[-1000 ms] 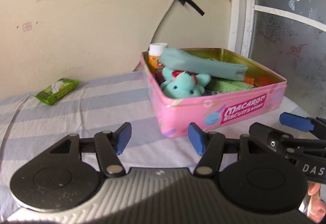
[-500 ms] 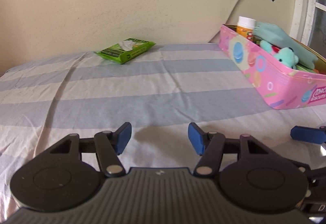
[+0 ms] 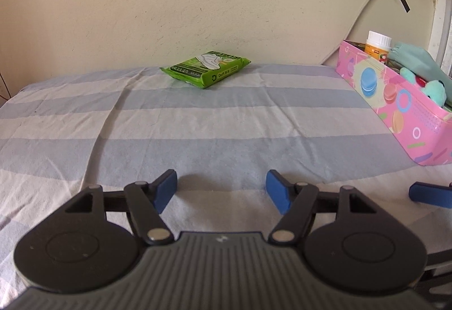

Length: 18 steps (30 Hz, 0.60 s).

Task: Organize objects
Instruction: 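Open the right gripper and withdraw it from the tin, then move the right gripper to the green tissue pack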

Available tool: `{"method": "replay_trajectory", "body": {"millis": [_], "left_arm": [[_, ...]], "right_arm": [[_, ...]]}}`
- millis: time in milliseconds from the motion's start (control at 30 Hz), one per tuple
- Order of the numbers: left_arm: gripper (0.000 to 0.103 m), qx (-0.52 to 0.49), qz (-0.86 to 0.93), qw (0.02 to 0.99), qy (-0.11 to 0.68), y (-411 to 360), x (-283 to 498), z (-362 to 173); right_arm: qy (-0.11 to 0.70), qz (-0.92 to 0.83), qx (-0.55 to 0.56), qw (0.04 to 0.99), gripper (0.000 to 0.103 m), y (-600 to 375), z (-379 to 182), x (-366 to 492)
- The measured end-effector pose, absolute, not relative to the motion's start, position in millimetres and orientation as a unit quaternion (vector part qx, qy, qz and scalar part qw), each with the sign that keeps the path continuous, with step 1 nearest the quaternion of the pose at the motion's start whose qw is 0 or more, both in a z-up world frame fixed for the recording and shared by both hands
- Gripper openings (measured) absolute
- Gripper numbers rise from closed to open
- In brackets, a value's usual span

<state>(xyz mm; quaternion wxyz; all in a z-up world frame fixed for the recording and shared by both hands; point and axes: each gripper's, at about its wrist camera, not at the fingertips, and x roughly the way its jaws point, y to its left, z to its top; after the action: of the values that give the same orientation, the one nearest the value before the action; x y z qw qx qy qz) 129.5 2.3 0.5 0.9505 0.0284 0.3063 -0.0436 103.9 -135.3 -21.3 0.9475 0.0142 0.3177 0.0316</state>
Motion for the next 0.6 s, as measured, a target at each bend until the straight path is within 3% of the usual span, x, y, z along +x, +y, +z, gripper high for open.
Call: {"method": "replay_trajectory", "body": {"millis": [600], "left_arm": [[0.073,0.012,-0.061,0.949,0.309,6.7,128.9,1.1]], "right_arm": [[0.287,0.008,0.019,0.958,0.082,-137.2,-17.4,97.2]]}}
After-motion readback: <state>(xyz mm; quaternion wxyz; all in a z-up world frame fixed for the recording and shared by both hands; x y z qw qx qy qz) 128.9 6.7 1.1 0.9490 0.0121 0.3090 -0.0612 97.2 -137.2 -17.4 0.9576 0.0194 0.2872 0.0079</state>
